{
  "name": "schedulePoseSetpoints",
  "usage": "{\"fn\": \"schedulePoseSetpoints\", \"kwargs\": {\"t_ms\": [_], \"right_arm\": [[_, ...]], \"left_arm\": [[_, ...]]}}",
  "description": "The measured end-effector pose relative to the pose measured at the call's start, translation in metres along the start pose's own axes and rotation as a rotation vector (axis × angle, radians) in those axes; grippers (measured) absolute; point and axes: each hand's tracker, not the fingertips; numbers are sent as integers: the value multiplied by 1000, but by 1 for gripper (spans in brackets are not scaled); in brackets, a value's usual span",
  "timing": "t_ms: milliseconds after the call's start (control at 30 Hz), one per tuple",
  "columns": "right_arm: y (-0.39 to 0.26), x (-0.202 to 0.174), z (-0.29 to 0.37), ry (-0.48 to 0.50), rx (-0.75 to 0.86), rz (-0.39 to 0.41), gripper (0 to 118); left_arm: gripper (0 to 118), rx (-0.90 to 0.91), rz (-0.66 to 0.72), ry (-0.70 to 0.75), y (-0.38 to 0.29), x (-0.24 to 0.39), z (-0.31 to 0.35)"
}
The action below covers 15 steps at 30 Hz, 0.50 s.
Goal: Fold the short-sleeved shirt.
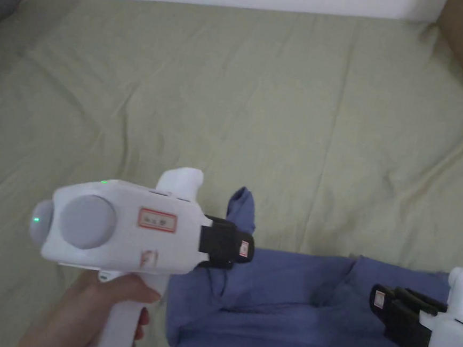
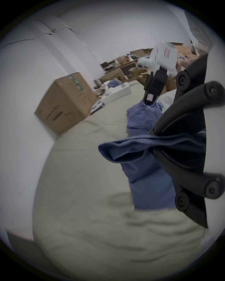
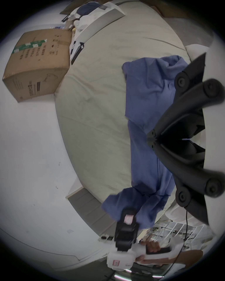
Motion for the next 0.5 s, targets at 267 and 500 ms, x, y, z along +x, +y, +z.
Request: {"fn": "schedulePoseSetpoints", "kwargs": {"t_ms": [267,500], "right_arm": [[-7,29,13,-35,4,-34,0],[-14,36,13,-26,-4,-61,0]], "left_arm": [[94,-196,6,34,-13,7,-106],[100,10,39,88,-5,-1,-38]]}}
